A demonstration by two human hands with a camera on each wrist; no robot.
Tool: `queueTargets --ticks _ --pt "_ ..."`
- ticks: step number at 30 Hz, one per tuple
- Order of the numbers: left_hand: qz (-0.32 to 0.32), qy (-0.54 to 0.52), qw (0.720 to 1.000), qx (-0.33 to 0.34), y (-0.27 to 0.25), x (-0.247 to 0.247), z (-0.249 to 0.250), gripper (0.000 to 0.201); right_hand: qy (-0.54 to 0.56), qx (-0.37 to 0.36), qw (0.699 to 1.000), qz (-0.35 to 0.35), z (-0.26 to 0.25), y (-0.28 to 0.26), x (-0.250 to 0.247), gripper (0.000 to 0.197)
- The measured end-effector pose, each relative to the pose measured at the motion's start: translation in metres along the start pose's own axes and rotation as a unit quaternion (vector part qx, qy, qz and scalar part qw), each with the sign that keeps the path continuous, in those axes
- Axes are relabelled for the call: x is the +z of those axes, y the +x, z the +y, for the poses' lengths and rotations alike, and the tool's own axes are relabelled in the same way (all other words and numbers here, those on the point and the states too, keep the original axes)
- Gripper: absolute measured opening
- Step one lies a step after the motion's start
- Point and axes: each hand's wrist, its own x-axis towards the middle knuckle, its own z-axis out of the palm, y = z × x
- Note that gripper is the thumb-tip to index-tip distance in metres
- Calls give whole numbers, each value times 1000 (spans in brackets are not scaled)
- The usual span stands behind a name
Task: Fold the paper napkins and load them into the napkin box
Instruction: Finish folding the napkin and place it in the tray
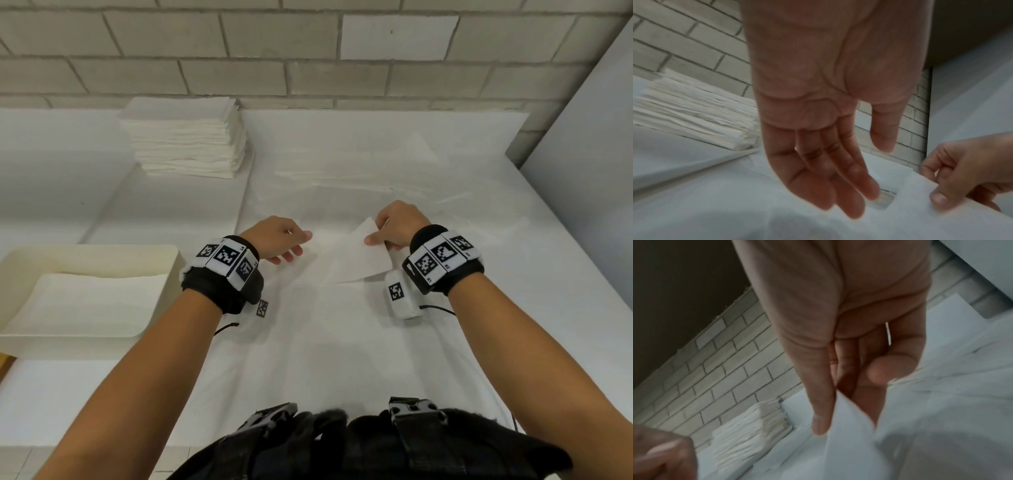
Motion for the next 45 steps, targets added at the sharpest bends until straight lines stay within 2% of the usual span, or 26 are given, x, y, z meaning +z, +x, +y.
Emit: queueTargets --ticks 2,5,8,10,12,14,17,18,19,20,21,23,25,27,30,33,35,37,40,43,45 --pt "-45 20 999 -9 -3 6 2 31 15 -3 1000 10 0 -3 -1 22" --pt "-87 33 995 -25 -9 13 6 53 142 -22 989 16 -6 -10 -9 22" --pt "-108 -12 993 -35 -13 16 12 78 313 -71 946 43 -17 -18 -24 17" --pt "-123 -86 988 -38 -13 15 16 87 422 -108 898 56 -27 -22 -33 18" --pt "-128 -200 971 -29 -11 13 22 81 509 -129 850 51 -34 -25 -37 24" --pt "-88 -332 939 -1 -9 10 30 60 533 -126 836 26 -38 -28 -35 30" --pt "35 -503 862 59 2 -2 33 19 472 -95 876 -38 -29 -31 -19 37" --pt "62 -539 837 73 7 -7 31 16 441 -85 891 -64 -23 -31 -12 38" --pt "76 -555 824 84 11 -12 29 16 397 -78 911 -84 -18 -30 -6 38" --pt "92 -549 826 87 15 -17 26 16 339 -69 934 -90 -15 -26 1 40" --pt "110 -526 839 82 17 -21 25 16 266 -57 959 -79 -12 -20 7 43" --pt "156 -427 889 56 19 -28 21 13 98 -21 994 -53 -7 -4 20 57" --pt "190 -297 935 37 17 -31 16 11 -64 -4 996 -58 -5 8 35 73" --pt "195 -205 959 31 14 -30 11 6 -113 -6 991 -69 -6 14 44 74" --pt "173 -151 973 8 10 -27 5 5 -63 -9 993 -97 -4 18 42 61" --pt "118 -263 958 -8 5 -23 3 3 11 -16 995 -99 0 20 37 44" --pt "61 -300 952 7 4 -20 3 16 98 -40 991 -87 -1 18 32 34" --pt "23 -280 960 20 7 -14 1 26 205 -57 974 -81 -6 14 26 34" --pt "25 -249 968 31 17 -5 -1 32 290 -87 951 -68 -18 13 15 29" --pt "25 -289 956 44 22 -1 -2 38 326 -118 935 -69 -30 15 2 23" --pt "13 -325 943 70 24 -2 -2 43 377 -123 916 -68 -35 18 -2 28"
